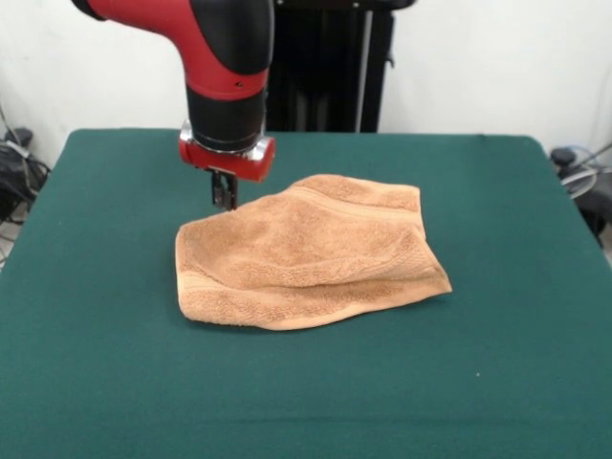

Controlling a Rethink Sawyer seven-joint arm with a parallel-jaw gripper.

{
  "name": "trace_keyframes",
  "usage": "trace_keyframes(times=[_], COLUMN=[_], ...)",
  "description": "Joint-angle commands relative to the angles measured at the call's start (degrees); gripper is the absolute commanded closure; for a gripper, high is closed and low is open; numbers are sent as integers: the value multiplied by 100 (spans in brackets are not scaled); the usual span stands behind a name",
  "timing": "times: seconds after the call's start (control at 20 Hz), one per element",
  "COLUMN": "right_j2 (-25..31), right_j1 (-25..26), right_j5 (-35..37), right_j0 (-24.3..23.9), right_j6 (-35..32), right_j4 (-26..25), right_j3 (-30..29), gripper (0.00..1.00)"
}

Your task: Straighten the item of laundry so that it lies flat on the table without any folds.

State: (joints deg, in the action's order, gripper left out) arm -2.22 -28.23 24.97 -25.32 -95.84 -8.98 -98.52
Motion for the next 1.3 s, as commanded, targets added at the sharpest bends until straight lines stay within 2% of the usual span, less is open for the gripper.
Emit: trace_keyframes(times=[0.05,0.1,0.15,1.1,1.3], right_j2=[274,347,420,337,502], right_j1=[-33,-40,-47,-41,-85], right_j5=[-908,-794,-680,-709,-826], right_j0=[-188,-249,-310,-240,-311], right_j6=[-813,-651,-488,-586,-494], right_j4=[-130,-175,-220,-187,-196], right_j3=[-455,-453,-451,-437,-364], gripper=[0,0,100,100,100])
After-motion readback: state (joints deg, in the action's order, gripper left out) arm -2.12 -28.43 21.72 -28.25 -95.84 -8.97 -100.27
